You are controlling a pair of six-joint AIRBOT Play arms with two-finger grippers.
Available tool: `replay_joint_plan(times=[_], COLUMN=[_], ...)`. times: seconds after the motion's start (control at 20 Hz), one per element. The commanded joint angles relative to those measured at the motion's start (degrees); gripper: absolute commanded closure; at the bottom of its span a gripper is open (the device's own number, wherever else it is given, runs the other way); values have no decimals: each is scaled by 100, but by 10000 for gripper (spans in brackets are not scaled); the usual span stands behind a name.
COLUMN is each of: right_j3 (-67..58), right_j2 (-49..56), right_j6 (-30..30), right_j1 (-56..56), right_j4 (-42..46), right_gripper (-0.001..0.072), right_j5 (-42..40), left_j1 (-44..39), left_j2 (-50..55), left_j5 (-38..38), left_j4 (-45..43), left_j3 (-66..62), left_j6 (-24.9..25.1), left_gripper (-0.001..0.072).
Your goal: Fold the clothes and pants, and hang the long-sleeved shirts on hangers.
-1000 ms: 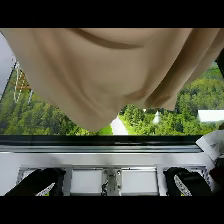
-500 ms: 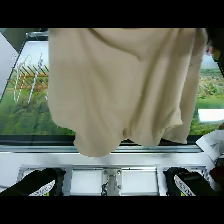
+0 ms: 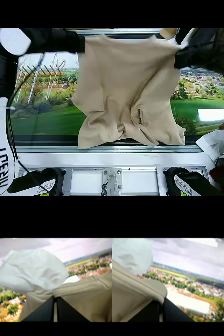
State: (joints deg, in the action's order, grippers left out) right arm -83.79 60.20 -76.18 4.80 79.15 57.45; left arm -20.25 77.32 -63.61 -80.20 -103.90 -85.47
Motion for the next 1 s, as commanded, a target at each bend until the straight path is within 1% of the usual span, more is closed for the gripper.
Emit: replay_joint_plan(times=[0.0,0.1,0.2,0.3,0.35,0.4,0.45,0.5,0.65,0.75,0.8,0.95], right_j3=[1593,2789,3753,4374,4518,4568,4548,4472,3805,3429,3335,3294], right_j2=[-627,-1078,-1384,-1508,-1504,-1484,-1478,-1486,-1530,-1567,-1569,-1532], right_j6=[-20,-17,-20,-20,-17,-15,-11,-9,-17,-66,-212,-1104], right_j1=[-2,-2,-2,-2,-2,-2,-4,-2,50,354,597,1567], right_j4=[295,295,293,291,289,293,306,398,378,380,382,688], right_gripper=[689,688,687,685,676,587,243,-8,3,6,7,8], right_j5=[328,328,330,334,380,455,468,479,925,1292,1405,1381], left_j1=[-575,-1086,-1648,-2208,-2415,-2579,-2667,-2691,-2562,-2396,-2288,-2055], left_j2=[-634,-1038,-1320,-1403,-1370,-1296,-1204,-1119,-1034,-1172,-1268,-1447], left_j5=[-304,-90,404,966,1145,1220,1209,1176,977,1016,1060,1088], left_j4=[74,74,83,79,76,74,76,76,66,68,70,85], left_j3=[1810,3200,4459,5324,5558,5681,5705,5687,5504,5425,5410,5410], left_j6=[280,269,247,33,-79,-144,-157,-179,-264,-264,-264,-328], left_gripper=[686,686,686,686,686,686,685,686,686,685,686,685])
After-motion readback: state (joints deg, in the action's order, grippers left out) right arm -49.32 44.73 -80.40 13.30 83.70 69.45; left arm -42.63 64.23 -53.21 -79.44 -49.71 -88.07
